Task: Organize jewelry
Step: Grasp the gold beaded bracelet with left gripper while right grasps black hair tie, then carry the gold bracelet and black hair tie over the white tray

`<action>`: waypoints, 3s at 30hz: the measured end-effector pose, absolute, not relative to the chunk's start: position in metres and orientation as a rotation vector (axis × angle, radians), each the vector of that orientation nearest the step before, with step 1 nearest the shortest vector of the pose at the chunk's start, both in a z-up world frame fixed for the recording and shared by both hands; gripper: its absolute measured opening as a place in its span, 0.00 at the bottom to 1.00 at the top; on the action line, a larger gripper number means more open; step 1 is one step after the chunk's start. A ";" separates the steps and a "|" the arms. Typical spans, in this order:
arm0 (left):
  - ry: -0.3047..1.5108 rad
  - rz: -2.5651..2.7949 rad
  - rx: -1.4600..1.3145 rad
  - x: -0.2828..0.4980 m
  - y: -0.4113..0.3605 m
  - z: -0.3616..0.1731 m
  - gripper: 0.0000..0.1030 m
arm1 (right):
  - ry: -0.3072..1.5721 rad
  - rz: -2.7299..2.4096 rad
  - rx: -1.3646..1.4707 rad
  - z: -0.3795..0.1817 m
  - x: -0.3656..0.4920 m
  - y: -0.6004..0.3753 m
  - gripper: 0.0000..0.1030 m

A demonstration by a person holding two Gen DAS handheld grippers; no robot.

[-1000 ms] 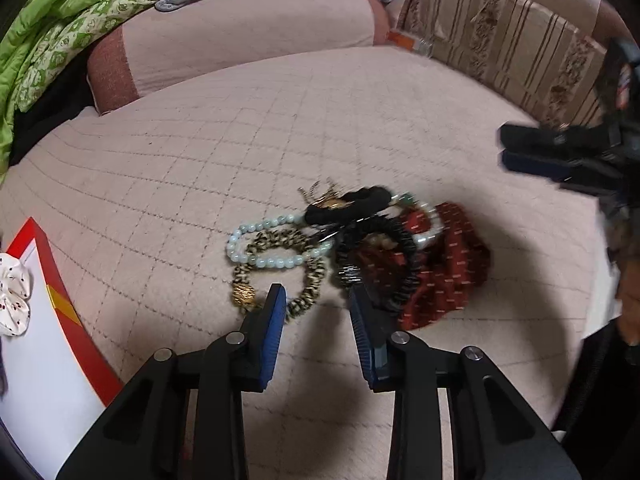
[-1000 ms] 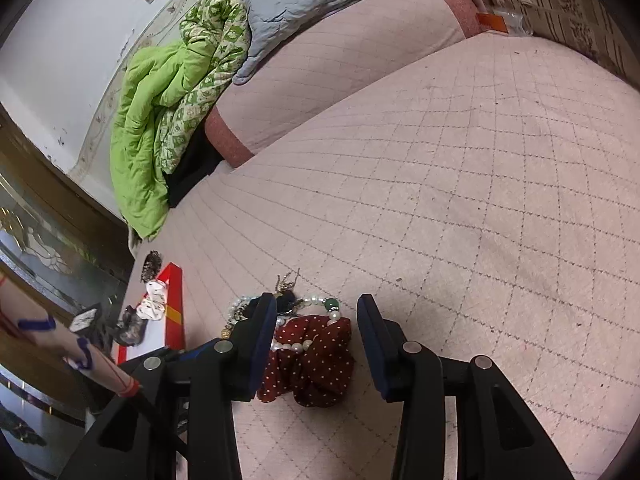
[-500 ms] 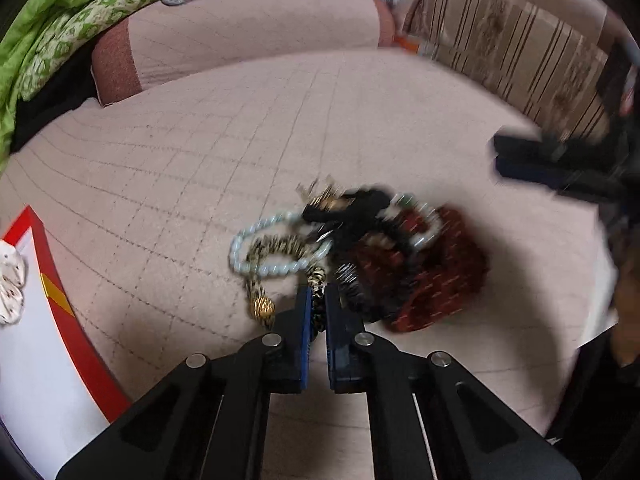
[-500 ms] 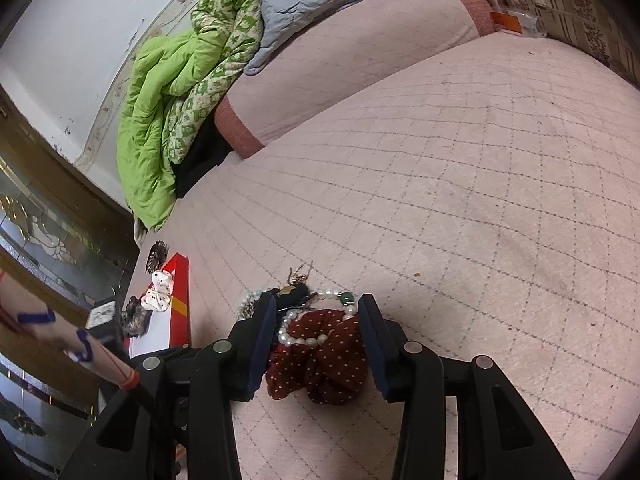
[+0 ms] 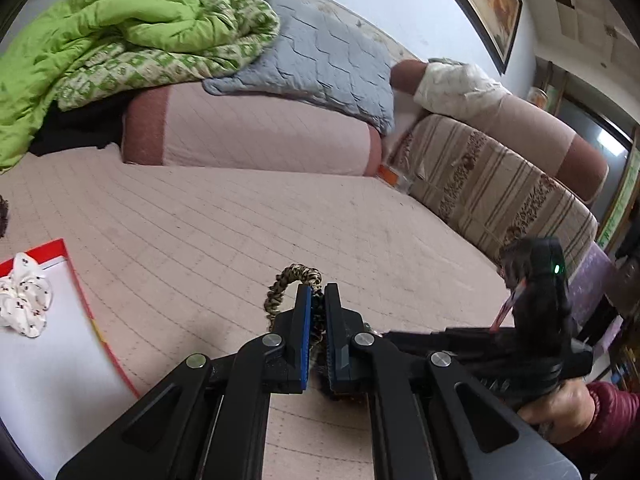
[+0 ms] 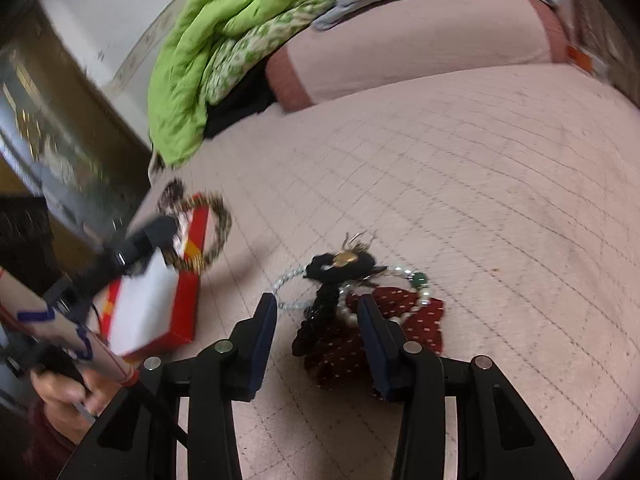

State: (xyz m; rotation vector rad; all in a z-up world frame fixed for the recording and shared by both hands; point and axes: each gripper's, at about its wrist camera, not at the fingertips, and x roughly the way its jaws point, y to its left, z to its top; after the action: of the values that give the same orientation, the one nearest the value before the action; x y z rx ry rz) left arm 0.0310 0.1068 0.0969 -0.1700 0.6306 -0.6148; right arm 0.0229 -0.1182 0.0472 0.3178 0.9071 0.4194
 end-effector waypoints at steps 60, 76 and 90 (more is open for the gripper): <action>0.586 -0.302 -0.084 0.023 0.184 0.102 0.06 | 0.671 0.542 0.270 0.082 0.027 -0.041 0.10; 0.610 -0.099 -0.260 0.003 0.280 0.103 0.06 | 0.656 0.692 0.259 0.100 0.044 0.050 0.10; 0.734 -0.016 -0.260 0.029 0.307 0.068 0.06 | 0.758 0.778 0.247 0.075 0.077 0.106 0.10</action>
State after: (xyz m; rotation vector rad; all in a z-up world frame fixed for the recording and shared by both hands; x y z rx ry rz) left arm 0.0294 0.3067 0.0677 -0.2599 0.7343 -0.0156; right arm 0.0767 0.1059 0.0749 0.2469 0.7576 0.7781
